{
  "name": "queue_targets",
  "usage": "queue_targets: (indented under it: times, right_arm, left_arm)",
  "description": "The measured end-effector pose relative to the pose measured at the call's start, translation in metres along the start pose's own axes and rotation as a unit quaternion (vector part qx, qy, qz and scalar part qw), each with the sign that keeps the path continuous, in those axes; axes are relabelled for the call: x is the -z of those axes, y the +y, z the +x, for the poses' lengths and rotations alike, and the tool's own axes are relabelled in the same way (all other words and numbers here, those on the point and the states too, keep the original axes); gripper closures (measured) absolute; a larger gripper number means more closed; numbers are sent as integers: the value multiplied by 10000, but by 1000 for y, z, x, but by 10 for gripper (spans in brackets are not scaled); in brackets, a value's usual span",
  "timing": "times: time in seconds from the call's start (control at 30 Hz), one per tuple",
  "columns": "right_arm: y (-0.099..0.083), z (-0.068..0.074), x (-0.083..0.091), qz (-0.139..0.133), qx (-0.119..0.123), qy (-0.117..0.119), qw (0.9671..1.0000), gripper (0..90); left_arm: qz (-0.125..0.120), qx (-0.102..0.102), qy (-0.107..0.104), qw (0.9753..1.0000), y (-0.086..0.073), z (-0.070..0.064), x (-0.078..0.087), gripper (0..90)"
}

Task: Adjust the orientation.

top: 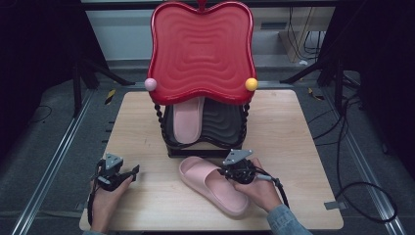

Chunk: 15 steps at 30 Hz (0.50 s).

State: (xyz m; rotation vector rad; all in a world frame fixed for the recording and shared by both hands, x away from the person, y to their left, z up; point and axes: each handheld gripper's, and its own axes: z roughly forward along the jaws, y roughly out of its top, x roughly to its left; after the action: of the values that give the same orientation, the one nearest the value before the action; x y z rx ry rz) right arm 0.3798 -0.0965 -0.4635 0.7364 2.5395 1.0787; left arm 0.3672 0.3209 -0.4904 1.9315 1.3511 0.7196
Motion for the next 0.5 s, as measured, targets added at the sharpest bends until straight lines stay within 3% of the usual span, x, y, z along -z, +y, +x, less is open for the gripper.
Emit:
queue_targets:
  times: [0.1, 0.2, 0.4, 0.5]
  right_arm:
    - [0, -4, -4, -21, -61, 46, 10000, 819]
    - [1, -5, -3, -10, -141, 72, 9999, 709]
    - [-1, -2, 14, -46, -240, -37, 9997, 583]
    - [-4, 0, 23, -102, -329, -92, 9994, 586]
  left_arm:
    - [12, -14, -19, 10000, 0, -1, 0, 309]
    - [4, -15, -25, 10000, 0, -1, 0, 309]
    - [4, 14, -34, 10000, -1, 0, 0, 309]
    - [12, 6, -32, 10000, -1, -1, 0, 309]
